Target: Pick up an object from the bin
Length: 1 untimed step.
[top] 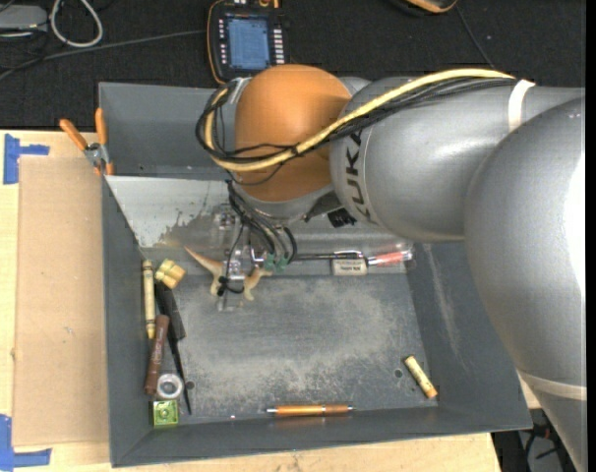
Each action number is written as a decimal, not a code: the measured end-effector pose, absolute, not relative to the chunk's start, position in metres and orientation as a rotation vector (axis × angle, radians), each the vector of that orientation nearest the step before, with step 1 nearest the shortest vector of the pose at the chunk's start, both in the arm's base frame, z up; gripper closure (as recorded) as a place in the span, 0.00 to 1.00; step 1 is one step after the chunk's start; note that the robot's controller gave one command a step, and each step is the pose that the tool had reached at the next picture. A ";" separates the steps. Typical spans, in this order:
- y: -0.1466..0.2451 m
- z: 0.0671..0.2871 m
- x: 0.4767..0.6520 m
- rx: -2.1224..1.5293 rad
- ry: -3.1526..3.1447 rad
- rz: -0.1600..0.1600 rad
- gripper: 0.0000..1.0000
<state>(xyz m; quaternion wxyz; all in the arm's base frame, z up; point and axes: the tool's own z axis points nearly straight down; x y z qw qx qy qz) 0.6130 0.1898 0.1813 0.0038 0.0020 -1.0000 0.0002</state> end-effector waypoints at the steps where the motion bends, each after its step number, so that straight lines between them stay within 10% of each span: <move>1: 0.188 0.186 0.614 -0.003 -3.140 -0.001 0.00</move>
Offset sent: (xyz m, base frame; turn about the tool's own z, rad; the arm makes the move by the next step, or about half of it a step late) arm 0.0079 -0.0528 -0.1113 0.3420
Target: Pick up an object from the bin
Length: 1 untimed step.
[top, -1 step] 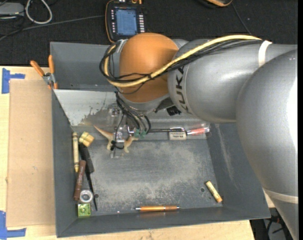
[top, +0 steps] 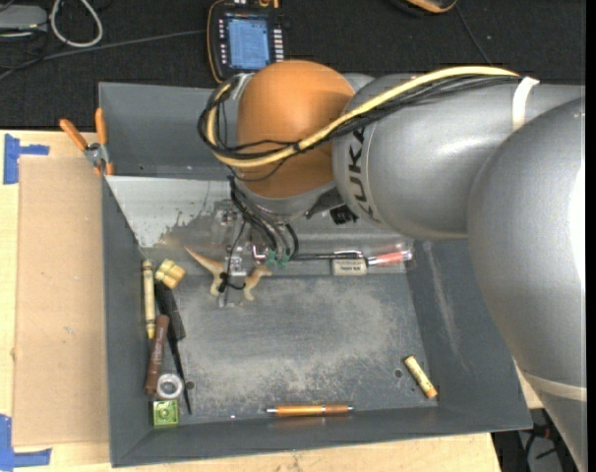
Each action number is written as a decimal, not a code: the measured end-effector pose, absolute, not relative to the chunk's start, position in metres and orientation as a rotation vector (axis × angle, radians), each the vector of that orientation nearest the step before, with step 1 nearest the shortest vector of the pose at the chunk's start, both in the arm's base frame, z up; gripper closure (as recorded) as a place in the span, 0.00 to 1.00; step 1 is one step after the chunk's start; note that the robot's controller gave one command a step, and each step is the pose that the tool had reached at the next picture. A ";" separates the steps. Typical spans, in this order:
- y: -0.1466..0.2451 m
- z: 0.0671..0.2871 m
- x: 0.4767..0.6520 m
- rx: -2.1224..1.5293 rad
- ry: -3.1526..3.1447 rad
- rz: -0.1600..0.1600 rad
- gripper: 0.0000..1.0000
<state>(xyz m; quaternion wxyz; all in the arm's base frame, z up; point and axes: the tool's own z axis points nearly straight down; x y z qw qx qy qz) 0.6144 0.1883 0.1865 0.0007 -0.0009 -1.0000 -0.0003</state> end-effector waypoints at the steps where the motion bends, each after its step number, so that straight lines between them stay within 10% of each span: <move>1: 0.141 0.077 0.620 -0.496 -3.098 0.000 0.00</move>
Offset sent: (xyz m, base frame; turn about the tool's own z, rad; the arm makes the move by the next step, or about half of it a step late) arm 0.0065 -0.0401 -0.1165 0.3622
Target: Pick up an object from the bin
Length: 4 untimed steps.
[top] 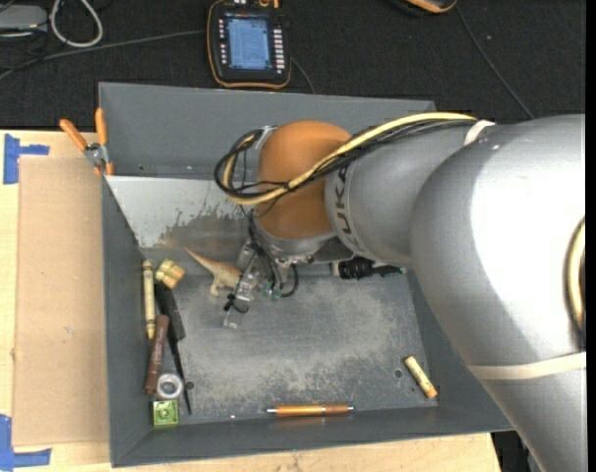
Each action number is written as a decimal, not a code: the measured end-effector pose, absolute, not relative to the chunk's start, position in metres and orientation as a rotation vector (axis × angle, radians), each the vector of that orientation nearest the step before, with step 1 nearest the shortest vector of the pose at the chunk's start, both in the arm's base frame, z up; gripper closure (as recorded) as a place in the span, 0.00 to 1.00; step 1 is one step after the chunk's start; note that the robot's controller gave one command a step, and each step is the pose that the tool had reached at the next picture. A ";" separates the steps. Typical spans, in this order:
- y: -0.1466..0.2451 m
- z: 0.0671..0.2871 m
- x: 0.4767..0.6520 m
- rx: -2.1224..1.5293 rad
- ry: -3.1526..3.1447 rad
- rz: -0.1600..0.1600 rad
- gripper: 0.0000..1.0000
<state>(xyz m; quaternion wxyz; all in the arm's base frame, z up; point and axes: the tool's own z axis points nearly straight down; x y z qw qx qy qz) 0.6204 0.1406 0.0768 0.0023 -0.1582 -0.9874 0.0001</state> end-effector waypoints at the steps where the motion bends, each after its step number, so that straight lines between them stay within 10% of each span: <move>1: 0.148 0.070 0.621 -0.569 -3.092 -0.005 0.00; 3: 0.147 0.069 0.621 -0.563 -3.092 -0.006 0.00; 4: 0.142 0.068 0.623 -0.543 -3.097 -0.007 1.00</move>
Offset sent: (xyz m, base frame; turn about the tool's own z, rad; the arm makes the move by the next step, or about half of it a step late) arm -0.0005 -0.0025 -0.0121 0.0258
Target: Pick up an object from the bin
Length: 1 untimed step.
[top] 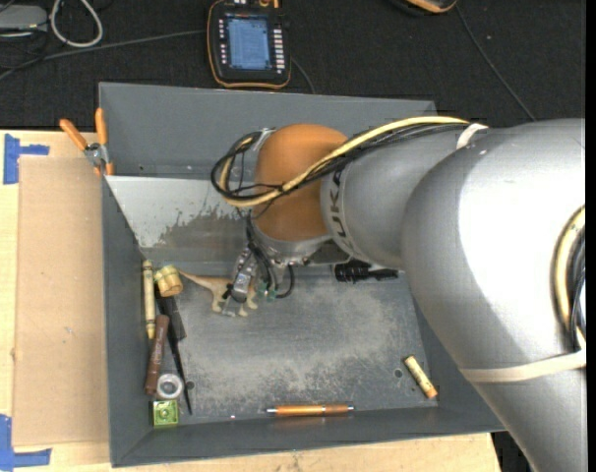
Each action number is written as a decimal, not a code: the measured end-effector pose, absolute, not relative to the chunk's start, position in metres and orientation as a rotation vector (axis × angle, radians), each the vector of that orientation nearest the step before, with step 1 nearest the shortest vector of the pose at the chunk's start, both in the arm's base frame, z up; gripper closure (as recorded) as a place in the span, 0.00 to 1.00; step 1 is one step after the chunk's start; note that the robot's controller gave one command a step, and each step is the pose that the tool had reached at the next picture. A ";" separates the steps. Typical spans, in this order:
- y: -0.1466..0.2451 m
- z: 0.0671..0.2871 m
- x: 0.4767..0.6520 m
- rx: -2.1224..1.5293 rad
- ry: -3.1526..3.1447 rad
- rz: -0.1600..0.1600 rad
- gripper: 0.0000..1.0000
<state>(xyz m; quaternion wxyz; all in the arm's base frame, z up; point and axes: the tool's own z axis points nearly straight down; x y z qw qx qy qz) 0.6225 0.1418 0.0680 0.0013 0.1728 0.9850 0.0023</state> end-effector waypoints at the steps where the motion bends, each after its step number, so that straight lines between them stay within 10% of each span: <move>1: 0.142 0.068 0.623 0.544 3.092 0.008 1.00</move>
Offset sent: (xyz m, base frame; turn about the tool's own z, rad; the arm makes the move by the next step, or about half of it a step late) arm -0.0002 0.0000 0.0655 0.0005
